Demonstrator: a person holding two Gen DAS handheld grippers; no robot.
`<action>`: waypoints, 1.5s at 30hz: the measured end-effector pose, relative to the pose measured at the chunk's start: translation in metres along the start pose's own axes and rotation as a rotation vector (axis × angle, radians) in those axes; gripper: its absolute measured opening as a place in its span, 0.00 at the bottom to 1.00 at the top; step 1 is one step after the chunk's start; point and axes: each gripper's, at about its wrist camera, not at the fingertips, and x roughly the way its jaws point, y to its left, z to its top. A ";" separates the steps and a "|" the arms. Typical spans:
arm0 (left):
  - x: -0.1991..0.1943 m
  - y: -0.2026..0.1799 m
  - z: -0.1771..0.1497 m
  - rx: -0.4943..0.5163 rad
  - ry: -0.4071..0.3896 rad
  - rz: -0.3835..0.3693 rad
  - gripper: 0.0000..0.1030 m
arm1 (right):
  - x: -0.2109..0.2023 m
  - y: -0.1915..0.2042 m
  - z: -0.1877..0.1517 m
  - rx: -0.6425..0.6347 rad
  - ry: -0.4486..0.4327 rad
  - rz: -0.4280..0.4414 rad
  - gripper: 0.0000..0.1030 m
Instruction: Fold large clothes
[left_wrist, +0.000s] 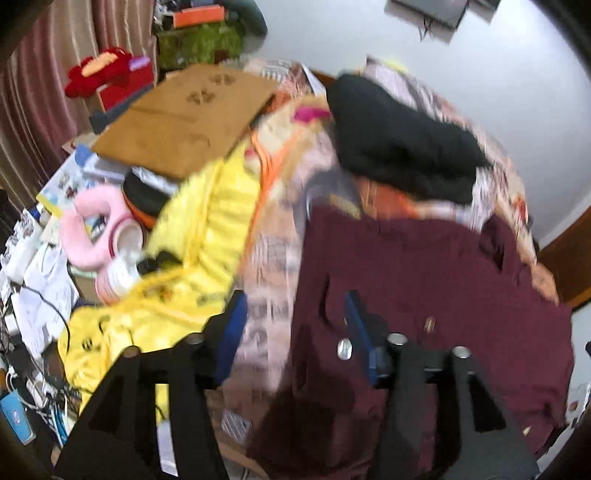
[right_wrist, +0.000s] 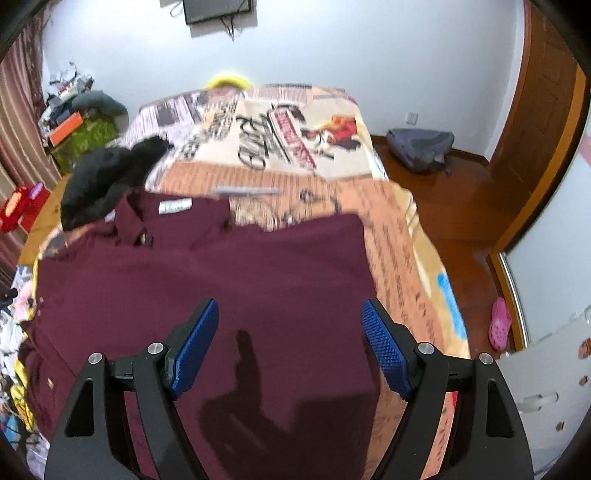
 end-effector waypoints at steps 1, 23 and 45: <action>0.000 0.001 0.009 -0.002 -0.004 -0.026 0.56 | -0.001 -0.003 0.006 0.001 -0.008 0.011 0.75; 0.088 -0.048 0.007 0.192 0.173 -0.141 0.38 | 0.098 -0.057 0.019 0.096 0.238 0.116 0.60; -0.013 -0.170 0.093 0.362 -0.184 -0.016 0.00 | 0.023 -0.003 0.117 -0.040 -0.081 -0.008 0.06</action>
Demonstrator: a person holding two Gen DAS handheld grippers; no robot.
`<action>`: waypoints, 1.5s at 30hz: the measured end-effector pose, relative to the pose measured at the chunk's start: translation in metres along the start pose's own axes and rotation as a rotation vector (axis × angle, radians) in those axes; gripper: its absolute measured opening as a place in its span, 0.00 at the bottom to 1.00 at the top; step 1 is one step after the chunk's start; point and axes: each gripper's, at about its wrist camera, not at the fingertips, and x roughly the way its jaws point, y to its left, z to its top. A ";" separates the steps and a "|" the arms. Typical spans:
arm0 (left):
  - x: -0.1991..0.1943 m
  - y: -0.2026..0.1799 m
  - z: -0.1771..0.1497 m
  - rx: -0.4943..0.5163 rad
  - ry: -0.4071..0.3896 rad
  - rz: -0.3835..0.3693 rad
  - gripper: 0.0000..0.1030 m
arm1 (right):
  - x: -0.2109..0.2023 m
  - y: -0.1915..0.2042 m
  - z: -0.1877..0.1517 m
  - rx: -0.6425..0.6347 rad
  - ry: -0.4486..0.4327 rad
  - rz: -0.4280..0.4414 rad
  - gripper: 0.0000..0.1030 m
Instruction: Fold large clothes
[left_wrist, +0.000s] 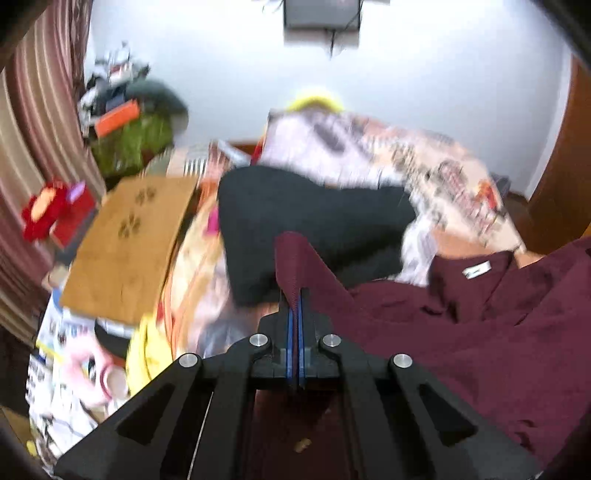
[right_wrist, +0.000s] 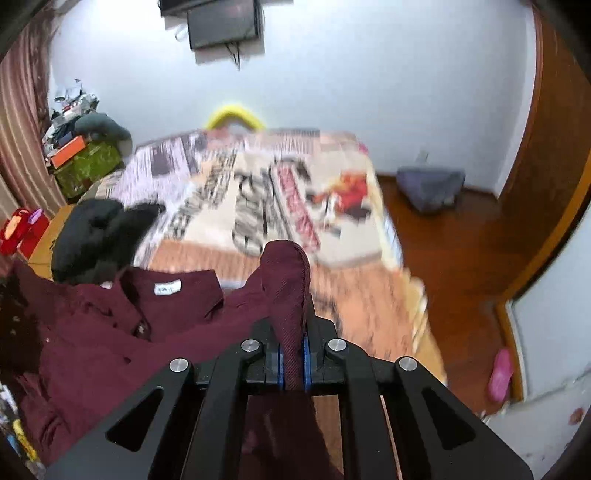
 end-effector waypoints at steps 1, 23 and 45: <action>-0.002 -0.001 0.008 -0.003 -0.018 0.000 0.01 | -0.003 0.000 0.007 -0.003 -0.014 -0.001 0.06; 0.070 0.040 -0.008 -0.083 0.103 0.129 0.35 | 0.060 -0.025 -0.020 -0.098 0.135 -0.301 0.53; -0.029 0.026 -0.108 -0.055 0.205 -0.123 0.61 | -0.058 0.033 -0.101 -0.114 0.013 -0.017 0.80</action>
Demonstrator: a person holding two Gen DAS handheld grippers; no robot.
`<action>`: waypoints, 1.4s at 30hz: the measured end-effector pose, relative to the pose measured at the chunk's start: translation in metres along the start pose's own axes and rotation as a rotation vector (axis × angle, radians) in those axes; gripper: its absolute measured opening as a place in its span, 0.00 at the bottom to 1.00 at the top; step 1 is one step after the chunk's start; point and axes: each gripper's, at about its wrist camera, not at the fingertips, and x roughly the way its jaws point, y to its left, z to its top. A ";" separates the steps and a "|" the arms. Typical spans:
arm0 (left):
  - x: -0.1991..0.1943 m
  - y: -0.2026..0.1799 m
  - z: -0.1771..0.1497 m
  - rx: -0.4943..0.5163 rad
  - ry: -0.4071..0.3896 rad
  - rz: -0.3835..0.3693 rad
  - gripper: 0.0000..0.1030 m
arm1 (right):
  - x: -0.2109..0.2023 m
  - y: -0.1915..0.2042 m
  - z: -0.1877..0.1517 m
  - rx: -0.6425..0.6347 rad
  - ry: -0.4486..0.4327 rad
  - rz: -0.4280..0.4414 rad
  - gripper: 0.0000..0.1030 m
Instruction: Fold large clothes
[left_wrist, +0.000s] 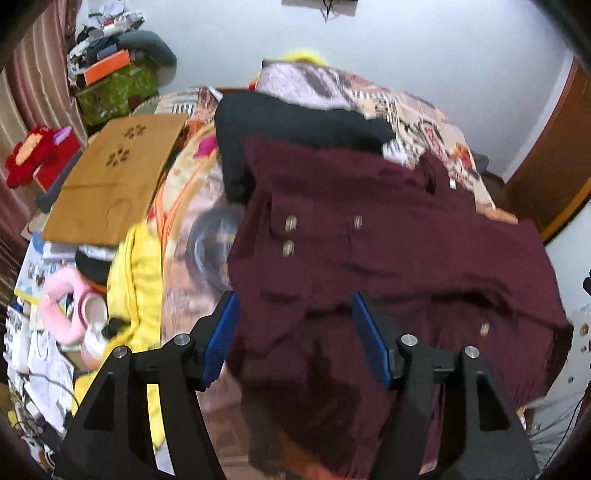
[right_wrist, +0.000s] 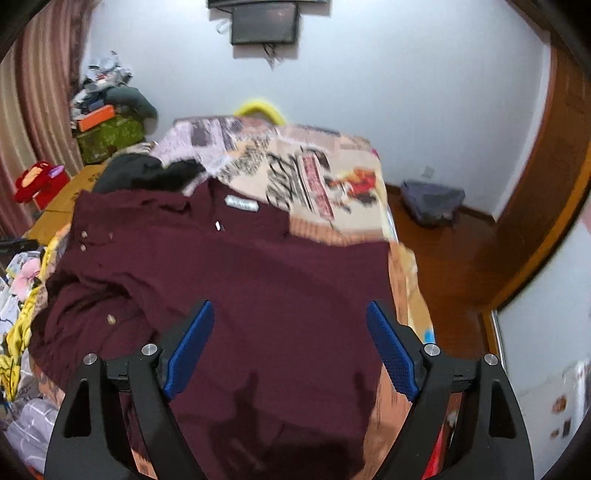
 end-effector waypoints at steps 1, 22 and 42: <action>0.002 0.003 -0.010 -0.007 0.020 -0.002 0.61 | 0.001 -0.001 -0.007 0.010 0.018 -0.015 0.80; 0.058 0.003 -0.105 -0.229 0.298 -0.323 0.61 | 0.016 -0.010 -0.107 0.203 0.277 0.067 0.80; 0.003 -0.035 -0.072 -0.102 0.045 -0.253 0.17 | 0.019 -0.034 -0.104 0.466 0.176 0.303 0.12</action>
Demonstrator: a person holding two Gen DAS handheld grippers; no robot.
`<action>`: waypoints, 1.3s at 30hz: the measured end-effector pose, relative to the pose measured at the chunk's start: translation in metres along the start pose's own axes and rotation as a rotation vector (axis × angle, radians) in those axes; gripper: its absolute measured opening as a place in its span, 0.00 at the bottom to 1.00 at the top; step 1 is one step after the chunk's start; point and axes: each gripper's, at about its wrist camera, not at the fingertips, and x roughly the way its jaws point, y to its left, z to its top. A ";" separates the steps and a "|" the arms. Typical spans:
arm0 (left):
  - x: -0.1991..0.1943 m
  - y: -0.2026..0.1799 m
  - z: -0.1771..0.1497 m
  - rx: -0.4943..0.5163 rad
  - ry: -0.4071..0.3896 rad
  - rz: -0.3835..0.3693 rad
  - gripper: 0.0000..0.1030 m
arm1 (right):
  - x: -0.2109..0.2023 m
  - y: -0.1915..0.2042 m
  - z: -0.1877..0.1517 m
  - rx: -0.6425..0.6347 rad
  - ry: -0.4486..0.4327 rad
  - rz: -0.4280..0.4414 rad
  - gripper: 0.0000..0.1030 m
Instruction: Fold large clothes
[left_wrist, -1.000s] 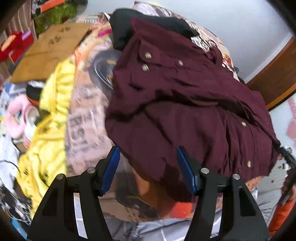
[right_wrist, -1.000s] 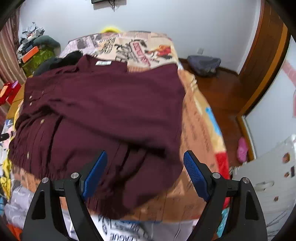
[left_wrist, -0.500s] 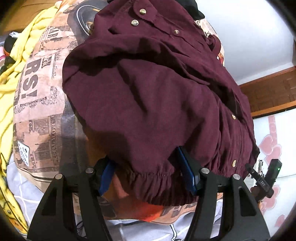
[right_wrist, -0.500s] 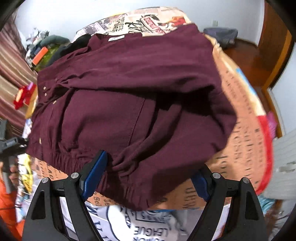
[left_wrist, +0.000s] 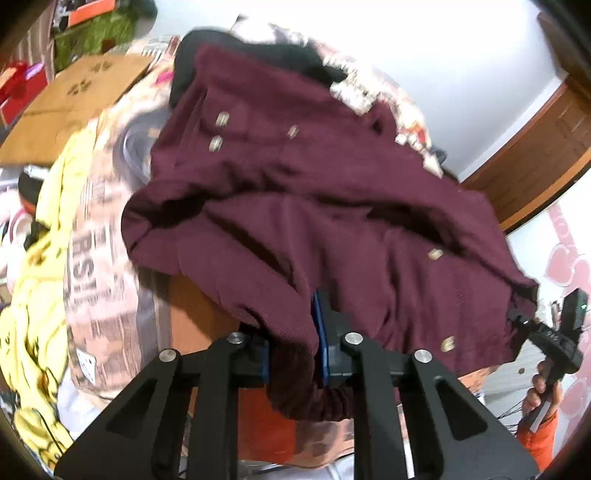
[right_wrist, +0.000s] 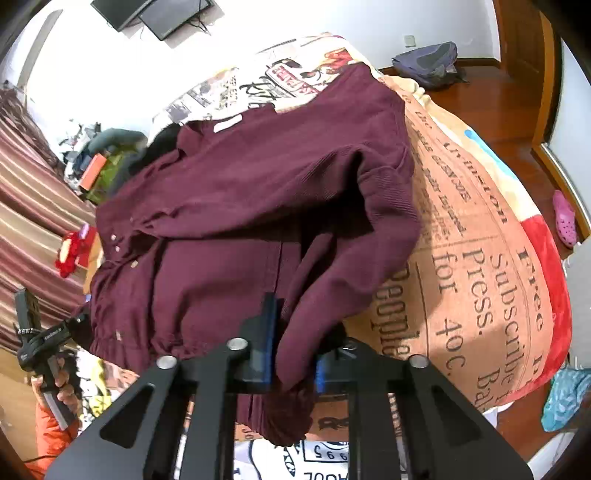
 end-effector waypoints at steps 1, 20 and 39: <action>-0.005 -0.002 0.003 0.001 -0.016 0.001 0.17 | -0.003 0.003 0.003 -0.006 -0.008 0.005 0.11; 0.017 -0.004 0.195 -0.140 -0.282 0.008 0.12 | 0.034 0.044 0.189 -0.047 -0.253 -0.029 0.09; 0.130 -0.041 0.234 0.154 -0.105 0.281 0.22 | 0.137 0.017 0.229 -0.135 0.025 -0.254 0.24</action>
